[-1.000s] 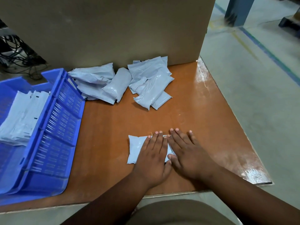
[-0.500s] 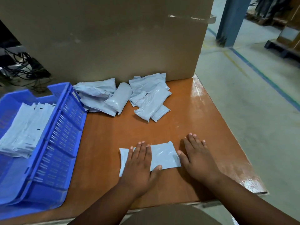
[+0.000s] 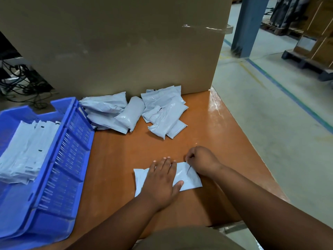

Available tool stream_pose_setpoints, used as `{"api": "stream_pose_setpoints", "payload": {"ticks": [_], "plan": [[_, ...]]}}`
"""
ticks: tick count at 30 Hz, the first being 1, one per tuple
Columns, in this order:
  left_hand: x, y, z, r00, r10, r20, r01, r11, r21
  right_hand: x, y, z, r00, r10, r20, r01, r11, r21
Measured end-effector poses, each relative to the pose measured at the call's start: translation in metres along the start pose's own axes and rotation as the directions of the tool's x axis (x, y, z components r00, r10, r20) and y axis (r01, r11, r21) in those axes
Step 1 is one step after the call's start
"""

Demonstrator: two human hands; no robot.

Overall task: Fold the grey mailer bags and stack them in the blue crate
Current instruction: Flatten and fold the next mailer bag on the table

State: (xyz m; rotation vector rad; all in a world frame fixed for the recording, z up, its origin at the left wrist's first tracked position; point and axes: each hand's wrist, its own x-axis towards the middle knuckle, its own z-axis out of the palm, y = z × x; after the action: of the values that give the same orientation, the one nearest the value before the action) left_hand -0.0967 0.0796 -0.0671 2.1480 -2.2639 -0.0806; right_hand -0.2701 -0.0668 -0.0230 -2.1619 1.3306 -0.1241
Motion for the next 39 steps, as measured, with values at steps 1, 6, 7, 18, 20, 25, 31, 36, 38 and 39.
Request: {"api": "stream_pose_setpoints", "payload": {"ticks": [1,6,7,18,20,25,31,36,38,39], "plan": [[-0.003,-0.001,0.003,0.999,0.006,-0.036,-0.006,1.0,0.002,0.002,0.0,-0.002,1.0,0.009,0.012,-0.009,1.0,0.018],[-0.009,-0.003,0.004,0.992,-0.009,-0.126,0.007,1.0,-0.017,0.001,0.007,-0.005,0.999,-0.007,0.035,0.005,0.998,0.055],[-0.009,-0.003,0.003,0.991,-0.01,-0.136,0.006,1.0,-0.03,0.0,0.006,-0.006,0.999,-0.022,0.039,0.019,0.998,0.058],[0.009,-0.016,-0.013,0.973,-0.193,-0.122,0.183,0.979,-0.091,-0.002,0.0,-0.004,0.996,0.084,0.019,-0.085,0.943,0.321],[0.012,-0.021,-0.014,0.971,-0.222,-0.085,0.215,0.974,-0.075,-0.002,0.0,-0.001,0.992,0.118,-0.035,-0.102,0.95,0.296],[0.005,-0.02,-0.019,0.945,-0.052,-0.322,0.065,0.997,0.029,-0.019,0.006,0.012,0.948,-0.093,-0.304,0.108,0.994,0.033],[-0.004,-0.013,0.003,0.952,0.038,-0.305,-0.053,0.998,-0.04,-0.045,0.018,0.052,0.797,-0.594,-0.111,0.514,0.763,-0.391],[-0.019,-0.036,0.004,0.993,-0.065,-0.096,0.061,0.997,-0.048,-0.051,0.015,0.042,0.906,-0.418,-0.069,0.361,0.845,-0.394],[-0.022,-0.046,-0.004,0.987,-0.162,0.02,0.162,0.986,-0.041,-0.053,0.011,0.038,0.929,-0.367,-0.048,0.316,0.854,-0.413],[-0.024,-0.053,-0.007,0.978,-0.2,0.058,0.202,0.979,-0.03,-0.054,0.009,0.038,0.938,-0.344,-0.041,0.296,0.858,-0.421]]}}
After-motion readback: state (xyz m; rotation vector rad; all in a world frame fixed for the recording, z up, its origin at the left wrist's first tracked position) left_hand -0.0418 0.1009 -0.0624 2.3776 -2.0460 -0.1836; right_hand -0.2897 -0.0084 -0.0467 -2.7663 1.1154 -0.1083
